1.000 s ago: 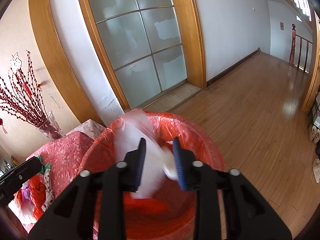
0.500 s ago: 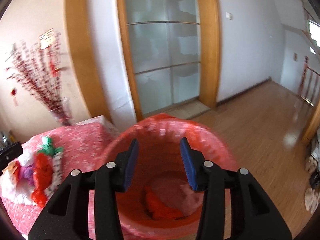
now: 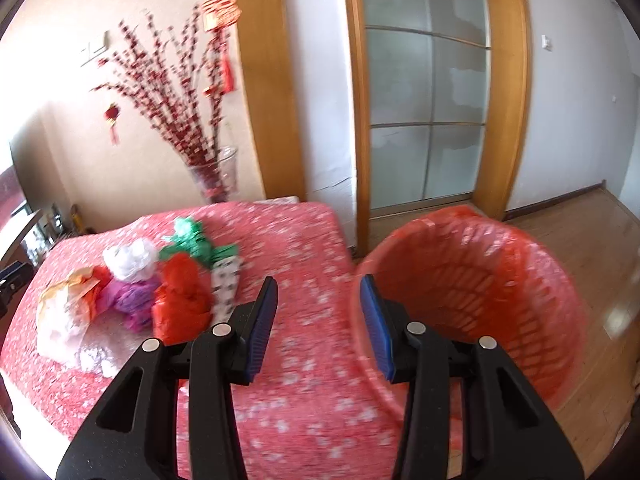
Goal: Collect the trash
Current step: 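Grasp the beige paper with the left tool while the right tool approaches the red bag, then close the right tool on the red plastic bag and lift it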
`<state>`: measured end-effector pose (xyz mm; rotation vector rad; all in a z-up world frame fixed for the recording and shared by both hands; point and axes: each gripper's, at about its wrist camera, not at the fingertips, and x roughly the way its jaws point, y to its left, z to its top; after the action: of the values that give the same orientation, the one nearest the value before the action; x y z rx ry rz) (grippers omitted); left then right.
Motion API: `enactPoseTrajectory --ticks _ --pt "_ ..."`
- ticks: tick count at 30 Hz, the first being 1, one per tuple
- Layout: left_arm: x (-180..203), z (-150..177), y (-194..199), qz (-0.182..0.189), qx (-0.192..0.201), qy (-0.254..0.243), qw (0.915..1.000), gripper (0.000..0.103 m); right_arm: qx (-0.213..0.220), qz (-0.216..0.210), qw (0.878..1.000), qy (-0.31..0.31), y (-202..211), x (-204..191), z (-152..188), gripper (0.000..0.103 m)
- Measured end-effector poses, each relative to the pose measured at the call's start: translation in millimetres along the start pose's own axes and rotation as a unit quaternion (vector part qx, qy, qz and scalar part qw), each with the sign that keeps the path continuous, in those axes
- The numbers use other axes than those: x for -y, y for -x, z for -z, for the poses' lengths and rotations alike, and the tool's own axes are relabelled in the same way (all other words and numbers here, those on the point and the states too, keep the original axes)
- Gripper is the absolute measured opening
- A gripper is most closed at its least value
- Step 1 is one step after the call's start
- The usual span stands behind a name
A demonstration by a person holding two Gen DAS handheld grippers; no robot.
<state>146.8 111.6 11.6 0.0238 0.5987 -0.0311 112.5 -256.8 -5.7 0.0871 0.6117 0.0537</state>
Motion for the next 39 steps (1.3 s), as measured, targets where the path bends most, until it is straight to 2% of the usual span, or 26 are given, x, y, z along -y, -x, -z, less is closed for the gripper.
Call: enactPoseTrajectory --ticks 7,11,14,21,28,39 --pt "-15.6 14.9 -21.2 0.008 -0.037 0.021 0.9991 0.044 -0.016 -0.016 1.0 0.018 -7.2 -26.8 9.7 0.044" --pt "-17.2 20.0 -30.0 0.013 -0.05 0.029 0.9982 0.04 -0.019 -0.016 0.999 0.021 -7.8 -29.1 11.1 0.044" --pt "-18.6 23.4 -37.4 0.017 -0.059 0.033 0.9976 0.033 -0.022 -0.016 0.999 0.021 -9.0 -30.0 11.8 0.044" --pt "-24.8 25.5 -51.5 0.036 -0.075 0.055 0.995 0.003 -0.028 -0.024 0.999 0.025 -12.5 -37.7 13.8 0.044" --pt "-44.2 16.9 -36.1 0.025 -0.05 0.073 0.9958 0.003 -0.034 -0.039 0.998 0.03 -18.8 -51.5 13.1 0.044" --pt "-81.3 1.7 -15.5 -0.015 -0.021 0.091 0.9956 0.003 -0.063 -0.083 0.994 0.043 -44.6 -91.0 16.4 0.044"
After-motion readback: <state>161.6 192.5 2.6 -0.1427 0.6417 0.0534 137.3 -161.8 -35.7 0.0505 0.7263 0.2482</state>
